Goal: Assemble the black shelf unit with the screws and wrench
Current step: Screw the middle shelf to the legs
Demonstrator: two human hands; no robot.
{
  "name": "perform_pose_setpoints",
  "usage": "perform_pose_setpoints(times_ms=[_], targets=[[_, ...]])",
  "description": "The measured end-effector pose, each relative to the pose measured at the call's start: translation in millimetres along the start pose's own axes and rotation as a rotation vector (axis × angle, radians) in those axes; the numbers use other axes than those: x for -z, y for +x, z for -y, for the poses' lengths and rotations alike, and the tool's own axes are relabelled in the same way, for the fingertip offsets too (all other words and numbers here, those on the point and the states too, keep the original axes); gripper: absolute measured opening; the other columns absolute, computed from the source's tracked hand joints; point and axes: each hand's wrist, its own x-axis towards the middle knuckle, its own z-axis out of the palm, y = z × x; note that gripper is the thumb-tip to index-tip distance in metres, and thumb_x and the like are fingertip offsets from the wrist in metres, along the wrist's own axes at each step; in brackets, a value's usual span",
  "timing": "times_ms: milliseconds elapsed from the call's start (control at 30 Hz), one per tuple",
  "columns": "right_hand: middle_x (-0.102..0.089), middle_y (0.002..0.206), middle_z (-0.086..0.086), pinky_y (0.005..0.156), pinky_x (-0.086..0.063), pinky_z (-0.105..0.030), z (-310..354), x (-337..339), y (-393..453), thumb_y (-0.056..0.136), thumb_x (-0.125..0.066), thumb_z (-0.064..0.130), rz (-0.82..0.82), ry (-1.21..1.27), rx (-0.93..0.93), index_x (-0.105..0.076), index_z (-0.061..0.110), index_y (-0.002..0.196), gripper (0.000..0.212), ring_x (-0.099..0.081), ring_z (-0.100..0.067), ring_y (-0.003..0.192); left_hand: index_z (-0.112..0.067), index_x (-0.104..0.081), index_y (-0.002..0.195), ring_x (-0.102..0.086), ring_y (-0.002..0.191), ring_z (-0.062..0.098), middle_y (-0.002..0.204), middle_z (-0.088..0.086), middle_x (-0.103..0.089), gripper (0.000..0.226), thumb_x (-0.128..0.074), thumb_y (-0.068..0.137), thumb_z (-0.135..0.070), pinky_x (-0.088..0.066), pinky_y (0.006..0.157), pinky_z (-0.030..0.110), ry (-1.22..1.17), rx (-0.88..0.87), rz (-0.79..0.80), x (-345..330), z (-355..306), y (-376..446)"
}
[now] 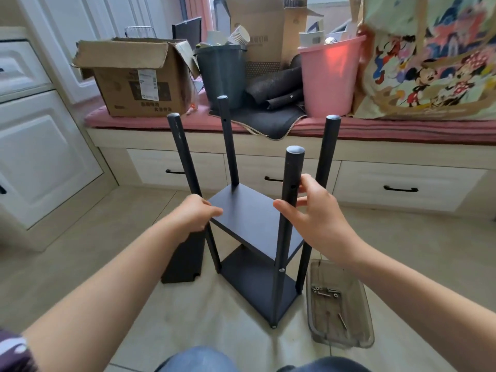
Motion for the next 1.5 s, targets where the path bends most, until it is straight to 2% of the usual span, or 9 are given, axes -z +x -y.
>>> perform_pose_setpoints(times_ms=[167, 267, 400, 533, 700, 833, 1033, 1300, 1500], targets=[[-0.064, 0.101, 0.002, 0.069, -0.043, -0.011, -6, -4, 5, 0.093, -0.066, 0.022, -0.040, -0.023, 0.025, -0.054, 0.022, 0.103, 0.016, -0.062, -0.011, 0.094, -0.010, -0.034, 0.145, -0.052, 0.123, 0.031, 0.138, 0.011, -0.051, 0.062, -0.066, 0.096, -0.029, -0.043, 0.099, 0.042, -0.097, -0.032, -0.287, 27, 5, 40], [-0.064, 0.101, 0.002, 0.072, -0.046, -0.012, -8, -4, 5, 0.095, -0.064, 0.021, -0.024, -0.026, 0.037, -0.053, 0.020, 0.102, 0.013, -0.062, -0.012, 0.094, -0.019, -0.036, 0.144, -0.054, 0.109, 0.020, 0.129, 0.003, -0.056, 0.059, -0.067, 0.094, -0.027, -0.041, 0.088, 0.035, -0.227, -0.155, -0.327, 31, 2, 58], [-0.063, 0.097, 0.004, 0.076, -0.047, -0.015, -9, -3, 6, 0.095, -0.063, 0.020, -0.010, -0.022, 0.049, -0.052, 0.019, 0.104, 0.014, -0.061, -0.007, 0.091, -0.022, -0.043, 0.132, -0.057, 0.106, 0.018, 0.115, -0.001, -0.058, 0.045, -0.067, 0.094, -0.020, -0.042, 0.087, 0.035, -0.331, -0.254, -0.312, 37, 4, 74], [-0.062, 0.088, 0.013, 0.072, -0.047, -0.012, -13, 2, 9, 0.094, -0.064, 0.021, 0.036, -0.001, 0.028, -0.049, 0.034, 0.098, 0.020, -0.061, 0.001, 0.082, -0.026, -0.047, 0.116, -0.060, 0.103, 0.016, 0.109, 0.003, -0.063, 0.028, -0.063, 0.097, -0.014, -0.047, 0.086, 0.038, -0.357, -0.309, -0.235, 48, 13, 79], [-0.063, 0.089, 0.008, 0.079, -0.058, -0.038, -20, 18, 20, 0.094, -0.063, 0.017, 0.031, 0.007, -0.035, -0.051, 0.031, 0.098, 0.019, -0.066, -0.011, 0.077, -0.035, -0.048, 0.102, -0.063, 0.102, 0.020, 0.109, 0.004, -0.062, 0.029, -0.060, 0.098, -0.009, -0.054, 0.086, 0.041, -0.398, -0.359, -0.210, 52, 25, 68], [-0.065, 0.096, 0.001, 0.085, -0.056, -0.052, -27, 30, 32, 0.095, -0.061, 0.016, 0.000, -0.015, -0.090, -0.051, 0.027, 0.100, 0.017, -0.068, -0.023, 0.084, -0.031, -0.050, 0.108, -0.064, 0.101, 0.019, 0.110, 0.004, -0.060, 0.025, -0.060, 0.099, -0.010, -0.055, 0.082, 0.036, -0.415, -0.386, -0.200, 47, 35, 55], [-0.066, 0.107, -0.002, 0.088, -0.055, -0.053, -36, 33, 44, 0.097, -0.061, 0.015, -0.098, -0.035, -0.095, -0.051, 0.022, 0.109, 0.017, -0.068, -0.026, 0.092, -0.024, -0.054, 0.113, -0.065, 0.099, 0.026, 0.106, -0.003, -0.060, 0.020, -0.060, 0.099, -0.011, -0.058, 0.086, 0.046, -0.348, -0.422, -0.218, 41, 43, 29], [-0.062, 0.091, 0.005, 0.087, -0.054, -0.052, -42, 35, 48, 0.097, -0.060, 0.014, -0.201, -0.090, -0.095, -0.054, 0.016, 0.112, 0.016, -0.063, -0.028, 0.096, -0.031, -0.056, 0.103, -0.065, 0.095, 0.021, 0.102, -0.005, -0.059, 0.021, -0.065, 0.096, -0.013, -0.059, 0.083, 0.050, -0.342, -0.434, -0.222, 32, 53, 5], [-0.065, 0.103, -0.002, 0.092, -0.054, -0.049, -49, 31, 41, 0.096, -0.062, 0.017, -0.184, -0.081, -0.193, -0.060, 0.011, 0.117, 0.022, -0.062, -0.025, 0.104, -0.027, -0.057, 0.105, -0.064, 0.095, 0.020, 0.101, -0.007, -0.060, 0.019, -0.067, 0.095, -0.014, -0.058, 0.085, 0.053, -0.375, -0.422, -0.257, 29, 53, -2]])
